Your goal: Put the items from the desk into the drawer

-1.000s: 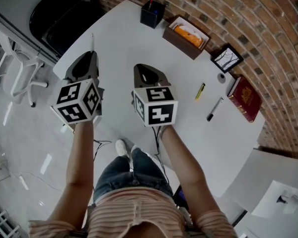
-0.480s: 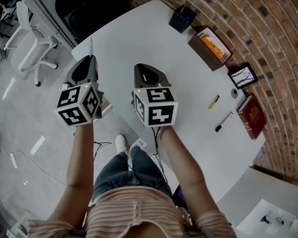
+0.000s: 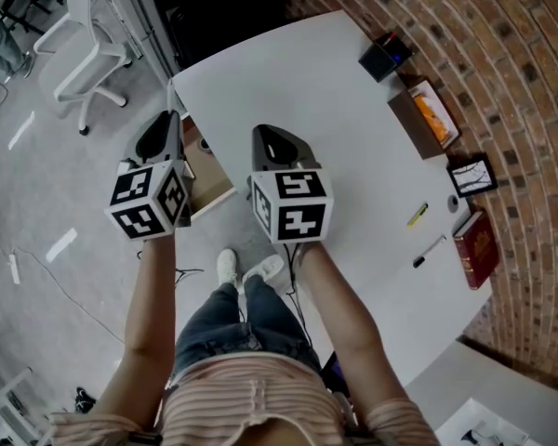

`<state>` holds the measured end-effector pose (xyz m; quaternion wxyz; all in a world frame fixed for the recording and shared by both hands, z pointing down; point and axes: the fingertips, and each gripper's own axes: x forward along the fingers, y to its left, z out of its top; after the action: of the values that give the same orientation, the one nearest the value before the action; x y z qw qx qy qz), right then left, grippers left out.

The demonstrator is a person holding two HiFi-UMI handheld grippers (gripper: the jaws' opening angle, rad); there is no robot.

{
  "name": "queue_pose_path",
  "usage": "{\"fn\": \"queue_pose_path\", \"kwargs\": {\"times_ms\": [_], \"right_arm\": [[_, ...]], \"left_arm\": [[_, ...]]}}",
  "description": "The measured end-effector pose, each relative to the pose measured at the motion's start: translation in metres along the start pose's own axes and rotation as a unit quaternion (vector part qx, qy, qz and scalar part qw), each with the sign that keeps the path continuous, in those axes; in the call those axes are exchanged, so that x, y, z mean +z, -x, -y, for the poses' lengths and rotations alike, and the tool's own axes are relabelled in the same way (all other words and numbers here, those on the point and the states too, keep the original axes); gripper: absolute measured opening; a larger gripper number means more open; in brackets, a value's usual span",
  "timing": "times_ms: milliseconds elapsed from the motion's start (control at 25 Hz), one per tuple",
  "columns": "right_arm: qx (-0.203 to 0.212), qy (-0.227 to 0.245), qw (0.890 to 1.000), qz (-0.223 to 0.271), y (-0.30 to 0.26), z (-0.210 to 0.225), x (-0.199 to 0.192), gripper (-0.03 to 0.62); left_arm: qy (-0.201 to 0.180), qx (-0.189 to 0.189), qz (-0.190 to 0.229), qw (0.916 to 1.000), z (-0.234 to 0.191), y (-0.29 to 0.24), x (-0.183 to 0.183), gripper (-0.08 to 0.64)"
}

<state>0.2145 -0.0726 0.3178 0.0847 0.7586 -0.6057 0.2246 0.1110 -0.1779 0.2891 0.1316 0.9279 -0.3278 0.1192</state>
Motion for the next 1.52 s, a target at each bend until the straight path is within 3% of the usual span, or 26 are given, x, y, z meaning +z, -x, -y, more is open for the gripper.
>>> {"fn": "queue_pose_path", "kwargs": {"times_ms": [640,1160,1520], "right_arm": [[0.054,0.047,0.997,-0.031,-0.034,-0.083,-0.016,0.017],[0.091,0.078,0.99,-0.077,-0.072,-0.132,-0.049,0.017],[0.108,0.082,0.986,-0.093,-0.083,-0.139,-0.063,0.017]], "left_arm": [[0.054,0.05,-0.041,0.9965,-0.077,0.04,-0.055,0.046],[0.138,0.091,-0.083,0.9828,-0.126,0.048,-0.119,0.046],[0.154,0.11,-0.101,0.9766,-0.141,0.048,-0.143,0.046]]}}
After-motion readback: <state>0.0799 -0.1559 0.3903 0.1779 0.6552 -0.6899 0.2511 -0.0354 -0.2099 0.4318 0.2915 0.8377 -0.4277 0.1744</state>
